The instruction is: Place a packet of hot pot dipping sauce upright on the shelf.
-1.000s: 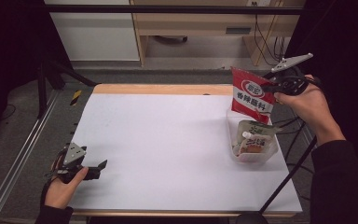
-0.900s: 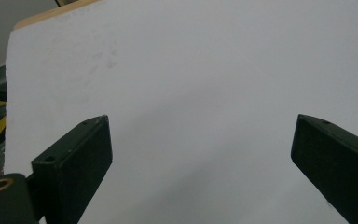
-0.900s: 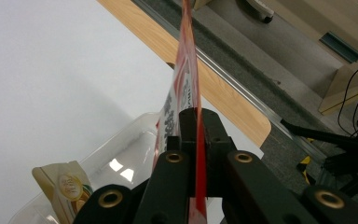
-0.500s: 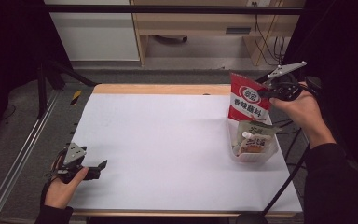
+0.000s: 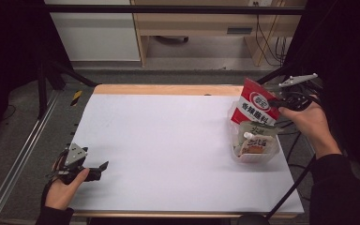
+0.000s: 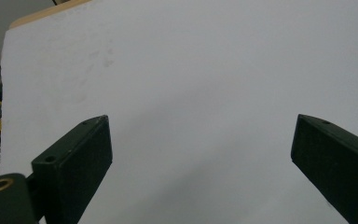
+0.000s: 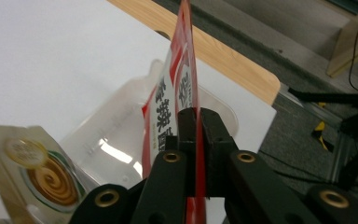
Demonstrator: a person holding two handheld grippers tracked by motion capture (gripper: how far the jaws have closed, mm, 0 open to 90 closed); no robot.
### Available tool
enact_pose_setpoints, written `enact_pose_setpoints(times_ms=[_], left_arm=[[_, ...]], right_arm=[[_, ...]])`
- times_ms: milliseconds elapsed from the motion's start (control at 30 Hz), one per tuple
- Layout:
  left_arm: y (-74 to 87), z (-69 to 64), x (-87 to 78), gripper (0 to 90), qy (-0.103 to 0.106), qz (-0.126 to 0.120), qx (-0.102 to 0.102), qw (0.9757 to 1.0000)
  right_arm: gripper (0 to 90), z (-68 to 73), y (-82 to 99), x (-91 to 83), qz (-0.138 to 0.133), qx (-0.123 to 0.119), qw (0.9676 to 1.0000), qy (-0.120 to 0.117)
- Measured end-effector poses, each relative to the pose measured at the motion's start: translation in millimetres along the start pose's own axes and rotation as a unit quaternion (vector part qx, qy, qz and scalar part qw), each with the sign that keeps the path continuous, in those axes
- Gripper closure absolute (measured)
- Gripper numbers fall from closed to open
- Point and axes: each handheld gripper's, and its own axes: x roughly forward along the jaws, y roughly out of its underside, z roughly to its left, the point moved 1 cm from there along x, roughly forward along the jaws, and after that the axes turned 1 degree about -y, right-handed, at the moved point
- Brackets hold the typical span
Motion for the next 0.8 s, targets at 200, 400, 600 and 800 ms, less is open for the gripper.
enact_pose_setpoints(times_ms=[200,400,600,800], left_arm=[[0.2,-0.9,-0.3,5.0,-0.001,0.0,0.003,1.0],[-0.2,-1.3,0.3,4.9,-0.002,0.001,0.006,1.0],[-0.1,-2.8,0.7,4.8,-0.003,0.008,0.014,0.9999],[0.5,-3.8,1.3,4.6,0.001,0.011,0.015,0.9998]], right_arm=[[32.7,4.0,0.5,-13.3,-0.02,0.021,0.9982,0.052],[17.6,29.9,-15.9,-35.9,-0.072,-0.004,0.993,0.094],[16.0,75.5,-23.3,-49.3,-0.093,-0.041,0.9909,0.089],[14.8,138.6,-13.5,-47.2,-0.112,-0.056,0.9909,0.049]])
